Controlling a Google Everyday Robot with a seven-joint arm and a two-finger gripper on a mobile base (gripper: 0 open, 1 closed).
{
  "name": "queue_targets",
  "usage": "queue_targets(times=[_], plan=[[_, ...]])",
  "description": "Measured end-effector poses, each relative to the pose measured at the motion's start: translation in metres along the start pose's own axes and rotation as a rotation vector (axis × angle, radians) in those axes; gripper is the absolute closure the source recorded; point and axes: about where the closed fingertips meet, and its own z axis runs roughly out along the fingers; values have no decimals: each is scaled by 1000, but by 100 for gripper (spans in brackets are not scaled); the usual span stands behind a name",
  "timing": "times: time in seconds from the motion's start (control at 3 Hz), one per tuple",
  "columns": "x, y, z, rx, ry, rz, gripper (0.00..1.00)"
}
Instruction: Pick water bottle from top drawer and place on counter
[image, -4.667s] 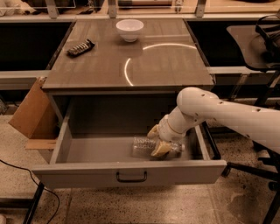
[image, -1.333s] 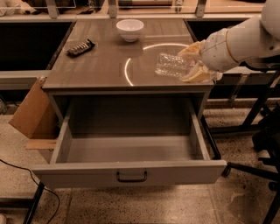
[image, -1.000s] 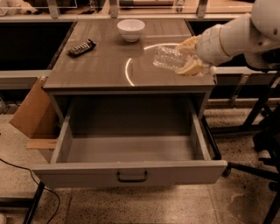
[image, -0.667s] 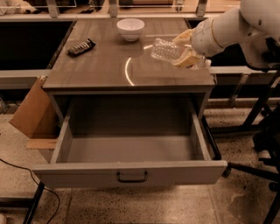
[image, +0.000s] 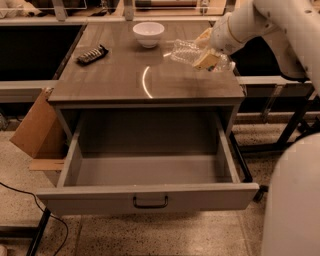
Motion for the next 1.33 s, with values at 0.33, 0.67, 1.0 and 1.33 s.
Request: queue_targets(times=[0.33, 0.67, 1.0, 1.33], plan=[[2, -11, 18, -19, 20, 24, 36], [0, -21, 30, -22, 20, 37, 13], [-3, -30, 37, -12, 9, 46, 0], [-4, -37, 36, 1, 0, 53, 0]])
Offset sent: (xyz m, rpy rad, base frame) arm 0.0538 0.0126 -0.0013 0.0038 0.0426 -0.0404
